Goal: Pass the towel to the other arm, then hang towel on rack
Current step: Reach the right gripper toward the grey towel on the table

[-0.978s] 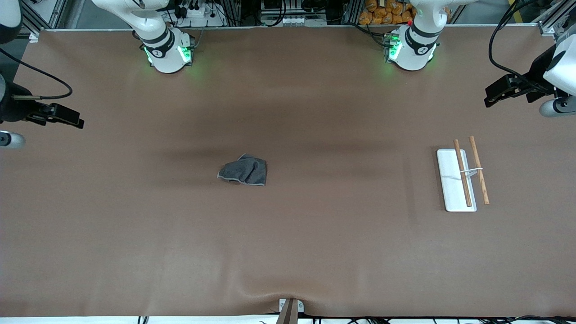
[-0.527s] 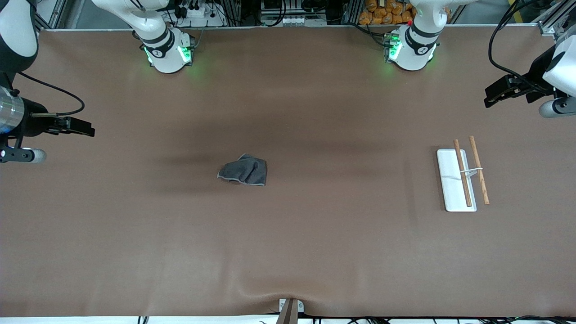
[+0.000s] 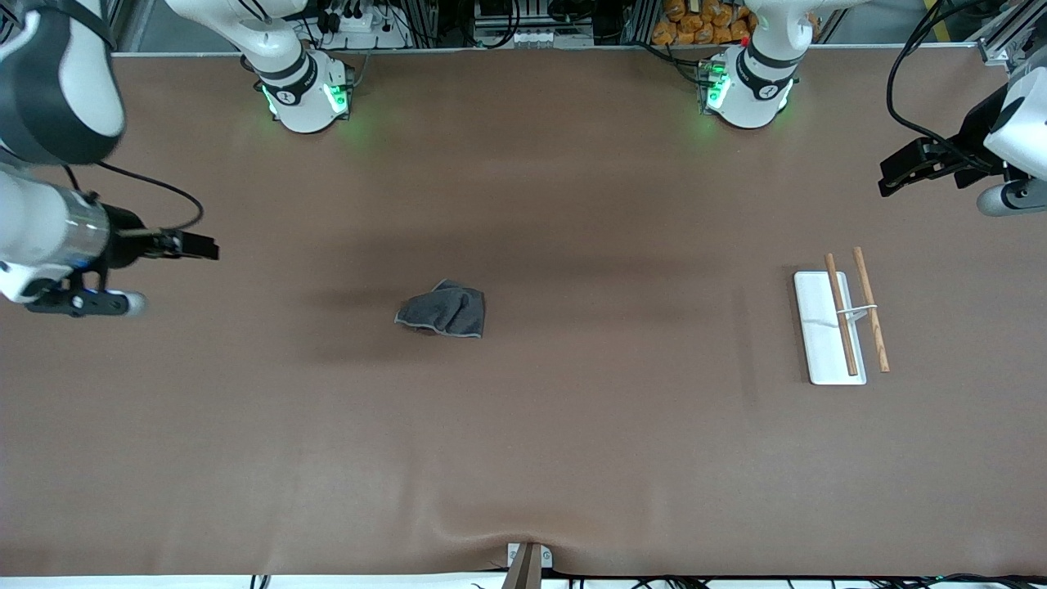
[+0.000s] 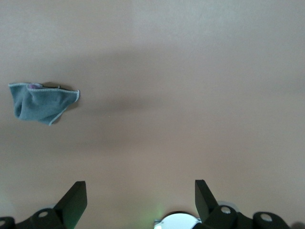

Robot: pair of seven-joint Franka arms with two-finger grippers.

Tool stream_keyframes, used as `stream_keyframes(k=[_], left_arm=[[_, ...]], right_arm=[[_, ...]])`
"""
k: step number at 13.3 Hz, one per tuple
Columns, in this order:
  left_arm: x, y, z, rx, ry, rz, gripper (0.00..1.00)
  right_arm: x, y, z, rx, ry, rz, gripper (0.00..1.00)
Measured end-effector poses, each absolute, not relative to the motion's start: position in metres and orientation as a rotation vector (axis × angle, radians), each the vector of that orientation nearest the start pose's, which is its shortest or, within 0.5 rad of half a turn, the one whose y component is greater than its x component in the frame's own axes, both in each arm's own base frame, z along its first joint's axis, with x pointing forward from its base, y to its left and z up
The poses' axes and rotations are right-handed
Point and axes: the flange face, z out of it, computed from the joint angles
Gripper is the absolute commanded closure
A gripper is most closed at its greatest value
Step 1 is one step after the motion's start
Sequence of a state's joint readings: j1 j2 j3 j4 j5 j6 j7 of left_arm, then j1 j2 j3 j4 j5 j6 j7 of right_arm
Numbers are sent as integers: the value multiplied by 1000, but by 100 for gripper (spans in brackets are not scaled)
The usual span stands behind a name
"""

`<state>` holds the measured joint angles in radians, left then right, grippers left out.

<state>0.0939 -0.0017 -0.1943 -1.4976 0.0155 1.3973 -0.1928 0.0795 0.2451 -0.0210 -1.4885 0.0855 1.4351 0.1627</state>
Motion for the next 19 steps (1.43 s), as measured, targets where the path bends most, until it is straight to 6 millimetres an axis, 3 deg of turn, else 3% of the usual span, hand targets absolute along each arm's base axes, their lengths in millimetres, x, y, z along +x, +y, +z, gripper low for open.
stream_keyframes(k=[6, 13, 19], left_arm=[[534, -52, 641, -3104, -146, 160, 0], [542, -52, 621, -3103, -143, 183, 0], [545, -53, 609, -3103, -141, 189, 0]], right_arm=[[626, 135, 445, -2957, 566, 474, 0], [628, 238, 401, -2879, 780, 405, 0], [629, 273, 332, -2867, 792, 452, 0]])
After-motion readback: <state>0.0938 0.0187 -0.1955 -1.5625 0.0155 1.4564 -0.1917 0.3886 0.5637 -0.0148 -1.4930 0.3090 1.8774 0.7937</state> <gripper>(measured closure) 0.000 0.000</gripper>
